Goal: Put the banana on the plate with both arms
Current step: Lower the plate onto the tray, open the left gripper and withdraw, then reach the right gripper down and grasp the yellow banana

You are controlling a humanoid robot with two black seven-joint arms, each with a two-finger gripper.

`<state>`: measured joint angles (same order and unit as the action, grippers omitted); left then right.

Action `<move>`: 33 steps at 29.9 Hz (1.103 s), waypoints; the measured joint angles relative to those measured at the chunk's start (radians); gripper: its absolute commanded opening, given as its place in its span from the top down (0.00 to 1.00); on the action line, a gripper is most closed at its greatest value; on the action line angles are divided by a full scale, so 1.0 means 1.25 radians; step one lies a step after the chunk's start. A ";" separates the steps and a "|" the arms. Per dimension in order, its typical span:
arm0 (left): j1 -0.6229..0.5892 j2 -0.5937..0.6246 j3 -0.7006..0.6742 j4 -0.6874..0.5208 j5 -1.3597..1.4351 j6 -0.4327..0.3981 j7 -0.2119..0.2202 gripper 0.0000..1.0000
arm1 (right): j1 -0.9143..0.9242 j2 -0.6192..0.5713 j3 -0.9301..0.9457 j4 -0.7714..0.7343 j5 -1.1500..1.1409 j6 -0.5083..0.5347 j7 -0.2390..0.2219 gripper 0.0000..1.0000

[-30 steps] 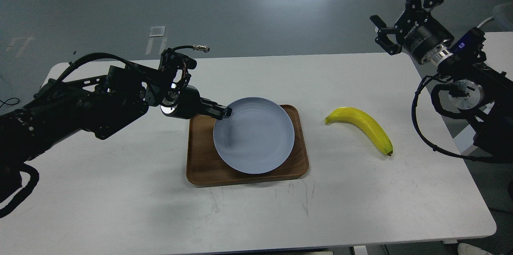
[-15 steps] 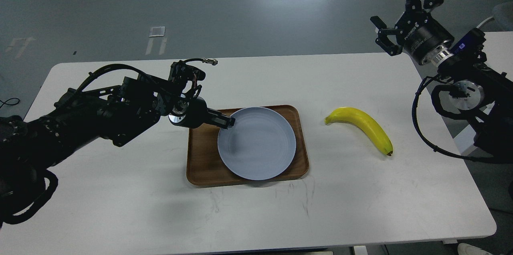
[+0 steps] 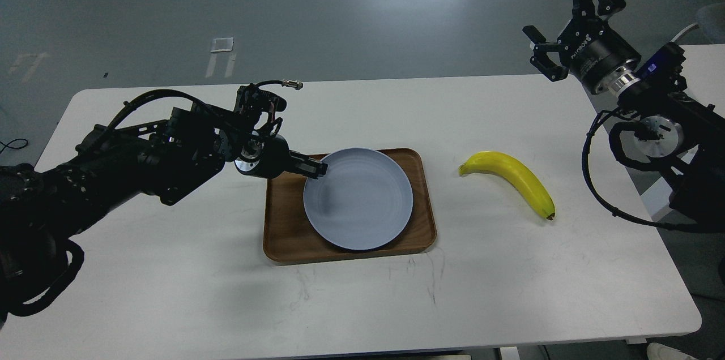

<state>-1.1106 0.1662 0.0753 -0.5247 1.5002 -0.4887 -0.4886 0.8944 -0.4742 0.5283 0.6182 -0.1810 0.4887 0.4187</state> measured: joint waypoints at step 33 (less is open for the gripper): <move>-0.067 0.197 -0.210 -0.011 -0.972 0.000 0.000 0.01 | 0.218 -0.145 -0.314 0.160 -0.561 0.000 0.001 0.00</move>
<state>-1.1948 0.4131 -0.1878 -0.5379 0.2849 -0.4885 -0.4888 1.1669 -0.6556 0.1357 0.8179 -0.8825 0.4890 0.4205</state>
